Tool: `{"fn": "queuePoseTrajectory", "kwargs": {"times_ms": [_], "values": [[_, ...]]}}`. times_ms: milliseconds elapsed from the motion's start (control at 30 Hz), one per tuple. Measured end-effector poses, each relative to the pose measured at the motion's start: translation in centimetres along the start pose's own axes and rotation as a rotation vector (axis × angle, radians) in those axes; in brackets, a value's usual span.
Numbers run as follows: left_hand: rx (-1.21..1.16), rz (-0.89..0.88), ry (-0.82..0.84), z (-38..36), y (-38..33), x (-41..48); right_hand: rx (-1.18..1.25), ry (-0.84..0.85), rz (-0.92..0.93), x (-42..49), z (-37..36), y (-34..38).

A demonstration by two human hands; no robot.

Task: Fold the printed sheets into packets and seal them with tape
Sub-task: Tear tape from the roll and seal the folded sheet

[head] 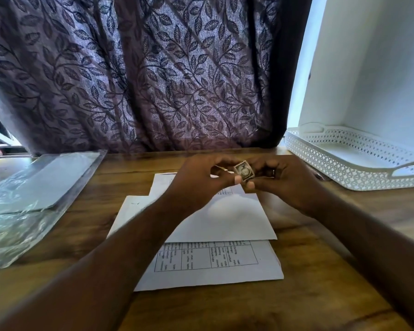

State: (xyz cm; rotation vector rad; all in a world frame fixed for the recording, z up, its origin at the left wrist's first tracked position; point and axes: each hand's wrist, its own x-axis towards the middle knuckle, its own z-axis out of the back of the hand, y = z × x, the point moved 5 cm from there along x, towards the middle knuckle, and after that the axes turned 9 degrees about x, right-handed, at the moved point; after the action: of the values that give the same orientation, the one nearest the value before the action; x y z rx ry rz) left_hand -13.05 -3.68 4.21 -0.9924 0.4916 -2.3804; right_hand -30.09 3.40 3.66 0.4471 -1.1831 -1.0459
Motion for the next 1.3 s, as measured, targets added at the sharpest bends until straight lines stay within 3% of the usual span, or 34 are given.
{"fn": "queuePoseTrajectory", "kwargs": {"times_ms": [333,467,733,900,1133,1300], "values": [[0.182,-0.074,-0.179,0.8,-1.0,-0.6,-0.239,-0.042,0.143,0.0,0.0,0.9],[0.146,-0.034,-0.164,0.7,-0.6,-0.6,-0.254,-0.022,0.158,-0.1,-0.3,1.0],[0.020,0.024,-0.106,0.4,0.2,-0.4,-0.051,-0.001,0.049,-0.3,-0.5,0.9],[-0.026,0.069,-0.030,-0.2,1.0,-0.3,-0.110,0.029,0.052,-0.3,-1.0,1.0],[-0.110,0.150,-0.095,-0.2,1.2,-0.2,0.069,-0.036,-0.066,0.3,-0.8,-0.8],[-0.153,0.182,-0.081,-0.4,1.4,-0.4,0.045,0.060,-0.033,0.0,-1.2,-0.1]]}}
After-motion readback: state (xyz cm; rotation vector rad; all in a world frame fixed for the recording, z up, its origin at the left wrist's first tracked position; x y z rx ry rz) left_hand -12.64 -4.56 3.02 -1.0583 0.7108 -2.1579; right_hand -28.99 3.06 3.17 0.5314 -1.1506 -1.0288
